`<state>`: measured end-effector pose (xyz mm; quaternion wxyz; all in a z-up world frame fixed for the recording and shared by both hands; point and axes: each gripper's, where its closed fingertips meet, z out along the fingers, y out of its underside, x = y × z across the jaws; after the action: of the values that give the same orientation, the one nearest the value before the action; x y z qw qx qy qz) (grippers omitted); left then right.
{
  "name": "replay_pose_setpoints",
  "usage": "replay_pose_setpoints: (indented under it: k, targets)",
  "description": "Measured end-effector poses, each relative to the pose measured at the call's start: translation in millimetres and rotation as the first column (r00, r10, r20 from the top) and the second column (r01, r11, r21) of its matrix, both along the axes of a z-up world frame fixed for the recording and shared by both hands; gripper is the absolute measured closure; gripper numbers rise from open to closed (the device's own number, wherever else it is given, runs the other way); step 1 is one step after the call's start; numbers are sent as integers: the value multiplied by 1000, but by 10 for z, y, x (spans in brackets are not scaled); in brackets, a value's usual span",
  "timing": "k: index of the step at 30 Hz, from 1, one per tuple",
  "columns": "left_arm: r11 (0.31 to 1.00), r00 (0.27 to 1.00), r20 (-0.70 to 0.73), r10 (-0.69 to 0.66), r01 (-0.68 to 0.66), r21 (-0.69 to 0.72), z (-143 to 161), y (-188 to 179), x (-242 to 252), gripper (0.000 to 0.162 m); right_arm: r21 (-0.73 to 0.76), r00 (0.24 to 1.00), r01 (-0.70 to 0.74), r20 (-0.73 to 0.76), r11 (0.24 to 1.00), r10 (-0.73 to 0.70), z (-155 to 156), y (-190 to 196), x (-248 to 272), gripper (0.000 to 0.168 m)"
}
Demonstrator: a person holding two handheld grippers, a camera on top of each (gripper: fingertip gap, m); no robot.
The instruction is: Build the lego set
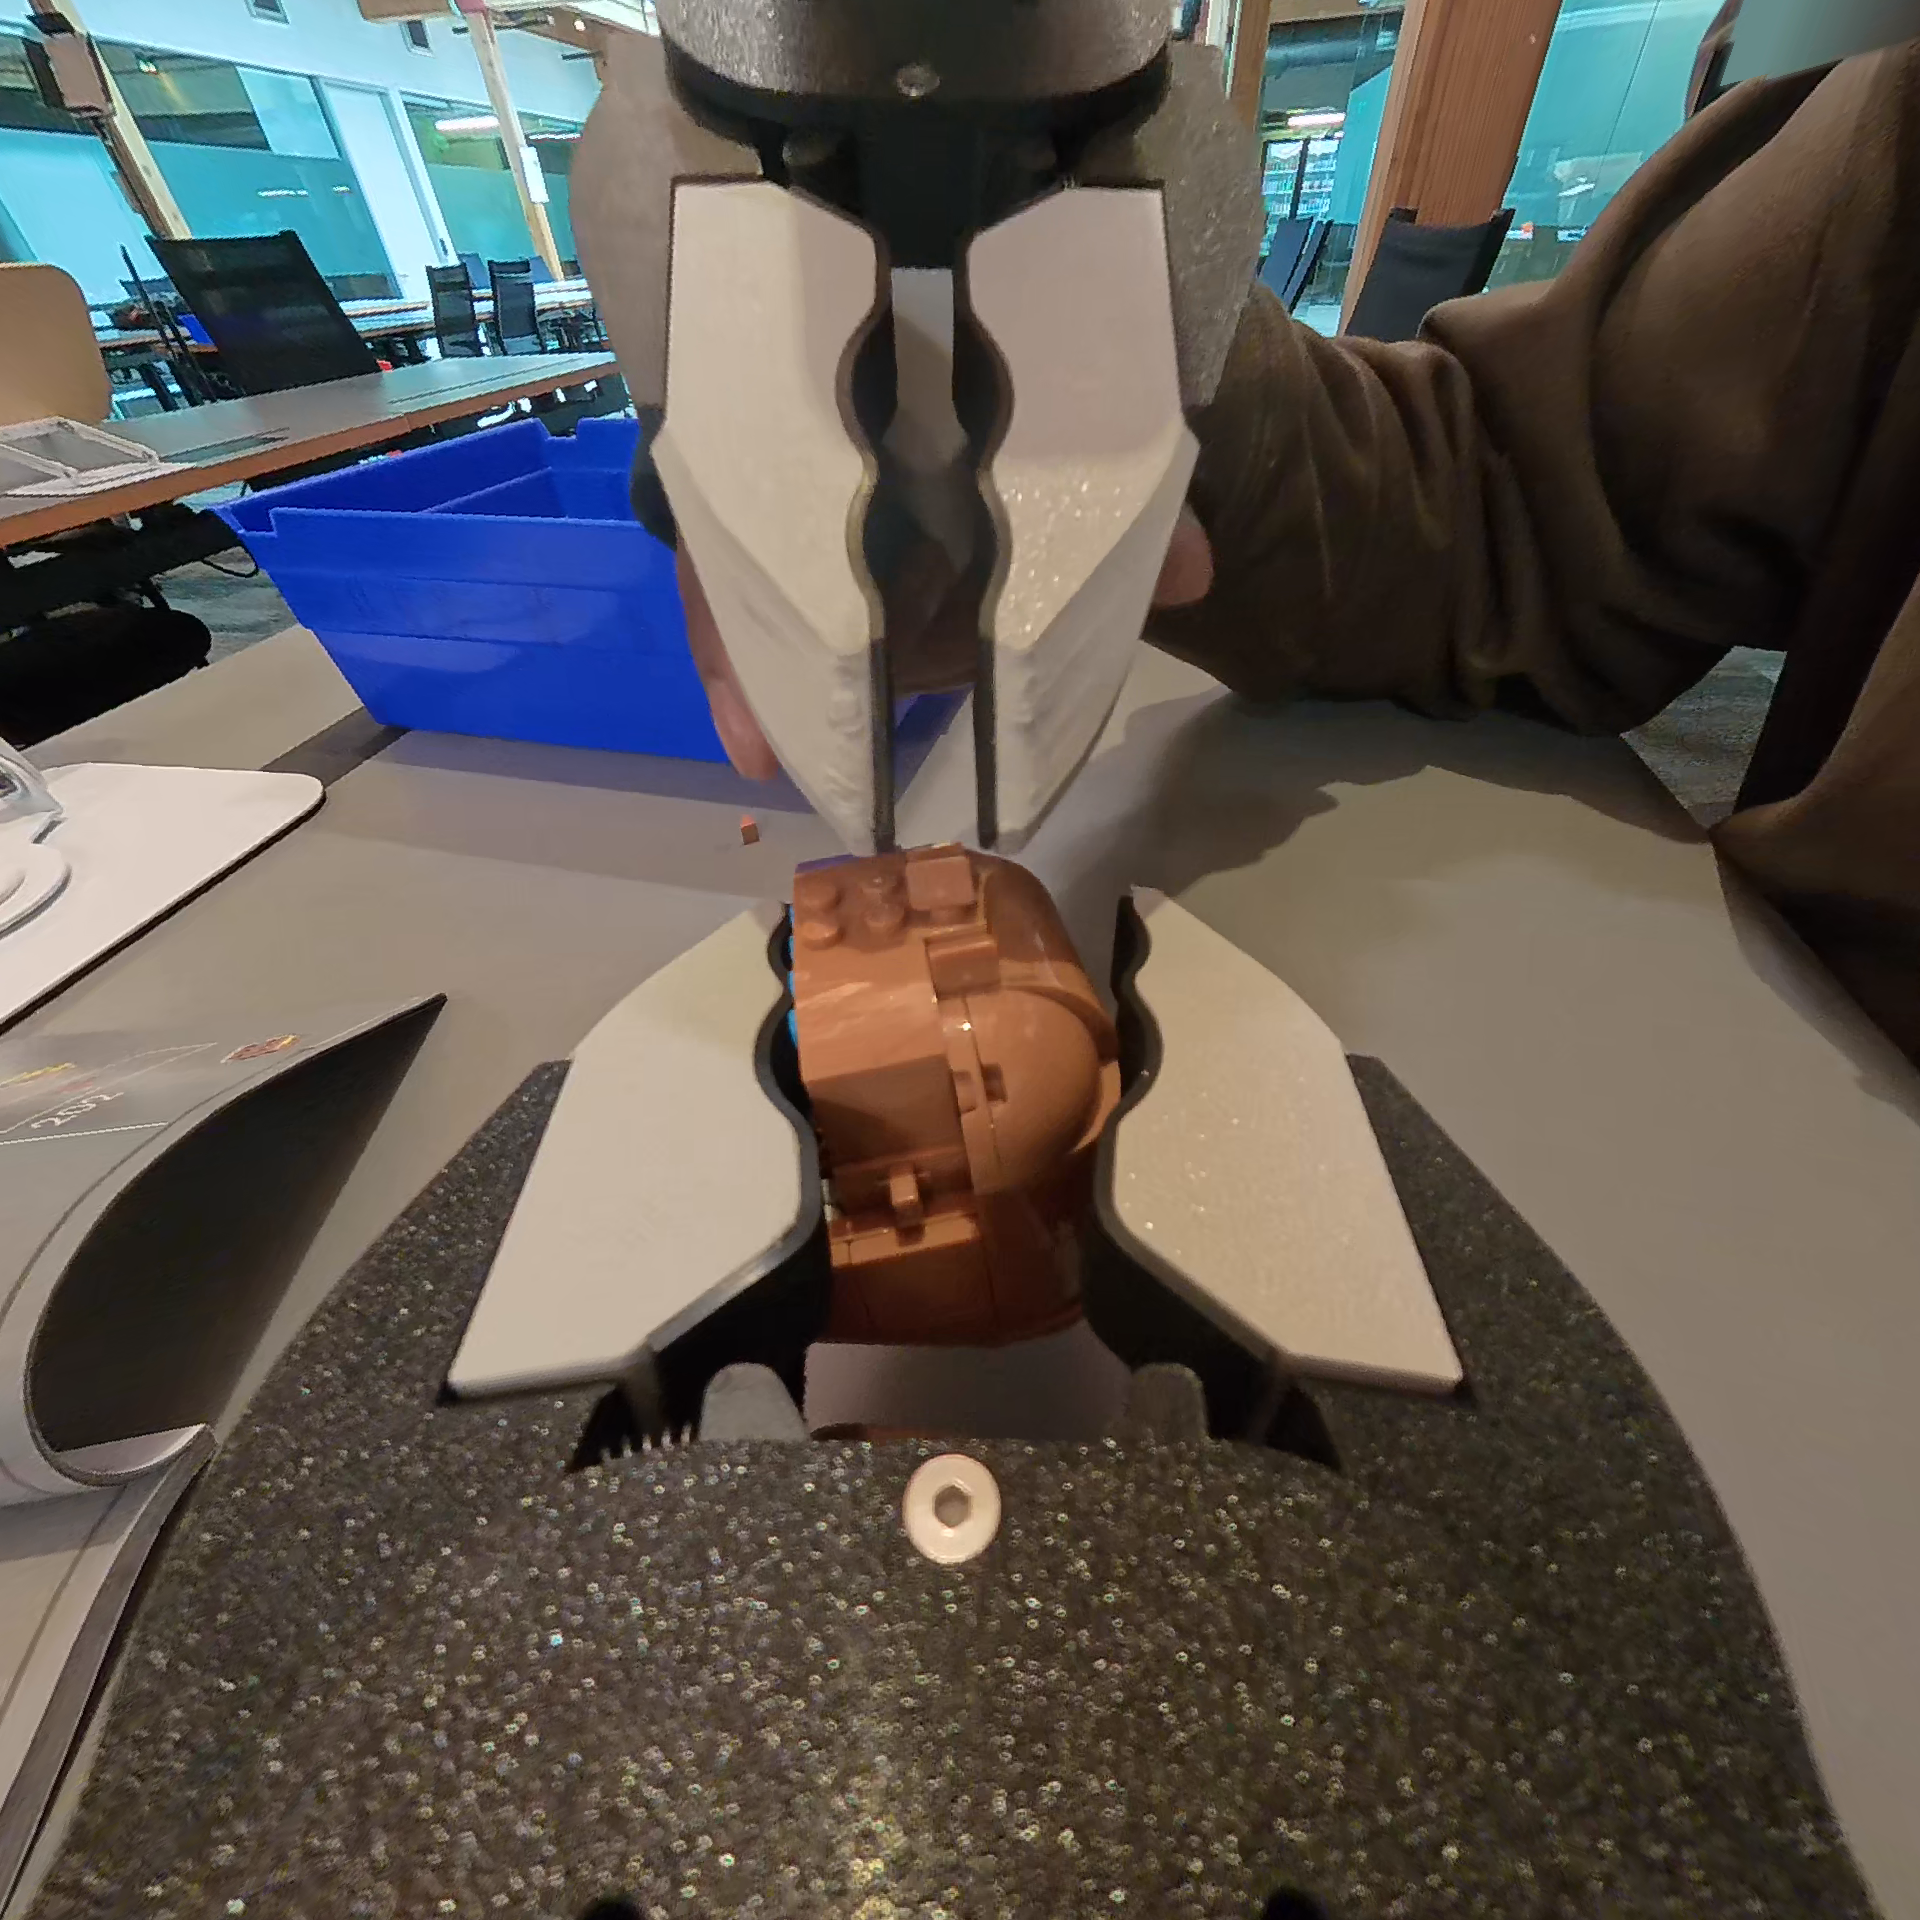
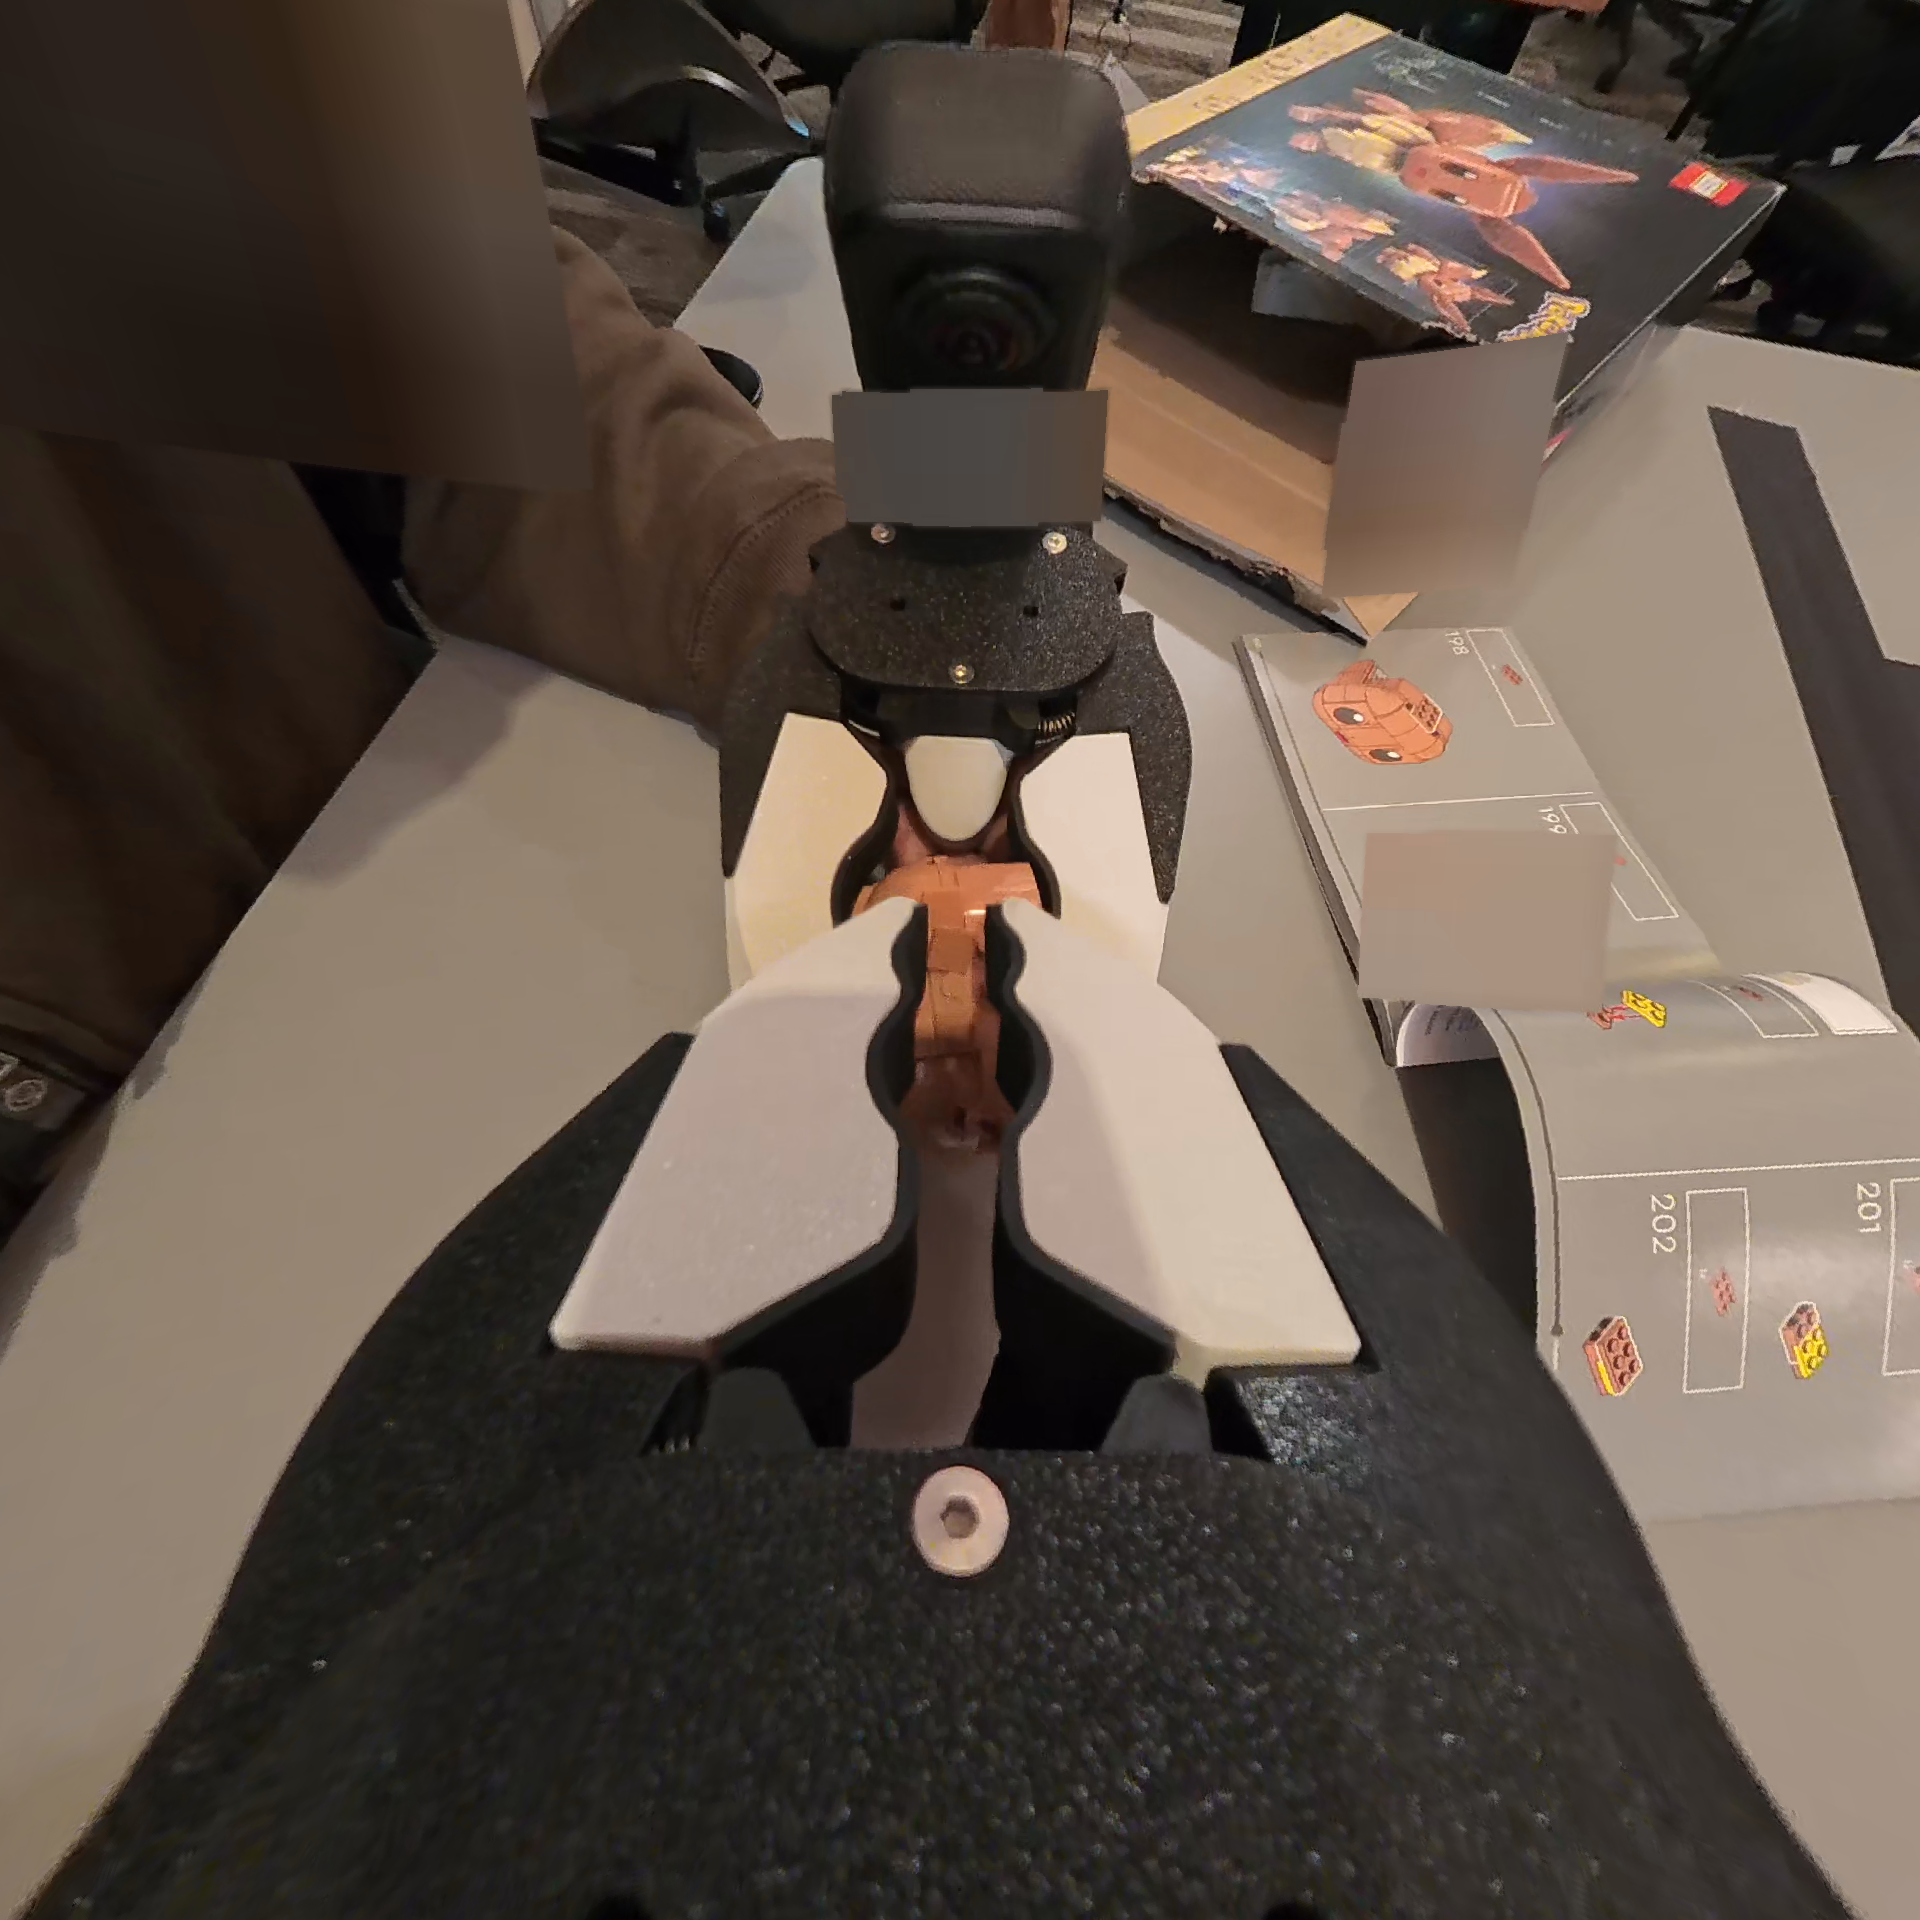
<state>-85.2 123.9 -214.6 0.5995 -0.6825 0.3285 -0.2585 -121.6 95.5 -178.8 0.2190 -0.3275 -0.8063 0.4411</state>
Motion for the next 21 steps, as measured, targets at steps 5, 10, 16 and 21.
replay_pose_setpoints:
  k: [5, 10, 16, 21]
  targets:
    - [1000, 1000, -11, 1, -1, -1, -13, 0, 3, 105, 4, 999, -2, 33, 1000, 2, -69, -2, 9, 160]
    - [1000, 1000, -16, -3, 3, -7, -22, -5, 11, 105, -12, 999, -12, 49, 1000, 13, -90, -9, 17, 160]
    - [1000, 1000, -17, -9, 9, -18, -34, -11, 19, 105, -28, 998, -38, 40, 999, 39, -98, -18, 20, 161]
    - [1000, 1000, -25, -8, 8, -29, -50, -7, 25, 105, -33, 998, -52, 34, 998, 53, -110, -18, 24, 161]
